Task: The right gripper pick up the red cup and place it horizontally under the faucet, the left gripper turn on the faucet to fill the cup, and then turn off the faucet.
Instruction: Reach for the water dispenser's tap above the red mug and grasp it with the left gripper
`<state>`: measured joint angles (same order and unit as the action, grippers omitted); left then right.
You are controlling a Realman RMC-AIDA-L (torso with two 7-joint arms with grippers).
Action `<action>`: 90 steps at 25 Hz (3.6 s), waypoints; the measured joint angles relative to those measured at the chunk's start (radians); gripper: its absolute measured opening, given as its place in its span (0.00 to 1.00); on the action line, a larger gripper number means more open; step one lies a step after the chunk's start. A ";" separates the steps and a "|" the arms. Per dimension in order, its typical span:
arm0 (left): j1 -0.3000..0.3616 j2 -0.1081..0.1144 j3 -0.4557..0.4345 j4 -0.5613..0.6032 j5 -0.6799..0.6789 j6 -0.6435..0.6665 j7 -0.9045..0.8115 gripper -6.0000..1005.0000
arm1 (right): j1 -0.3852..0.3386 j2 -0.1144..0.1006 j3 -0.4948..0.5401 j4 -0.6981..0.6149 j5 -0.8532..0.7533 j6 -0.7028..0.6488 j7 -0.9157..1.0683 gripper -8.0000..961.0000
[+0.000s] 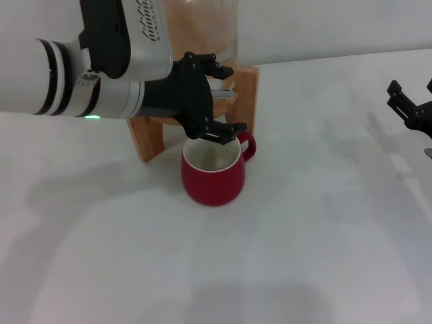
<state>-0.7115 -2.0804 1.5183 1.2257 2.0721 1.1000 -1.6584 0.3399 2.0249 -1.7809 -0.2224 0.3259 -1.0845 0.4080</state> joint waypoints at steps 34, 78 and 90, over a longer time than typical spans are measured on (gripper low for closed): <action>-0.045 -0.003 0.004 -0.083 -0.001 -0.020 0.054 0.87 | 0.002 0.000 0.000 0.000 0.004 0.000 0.000 0.88; -0.011 -0.003 0.026 -0.030 -0.003 0.024 0.034 0.87 | -0.001 0.000 0.000 0.000 -0.001 0.000 0.002 0.88; 0.000 -0.003 0.023 -0.006 -0.003 0.038 0.030 0.87 | -0.001 -0.001 0.000 0.000 0.001 0.000 0.002 0.88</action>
<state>-0.7111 -2.0831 1.5413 1.2199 2.0695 1.1377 -1.6285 0.3390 2.0238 -1.7809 -0.2224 0.3266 -1.0845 0.4096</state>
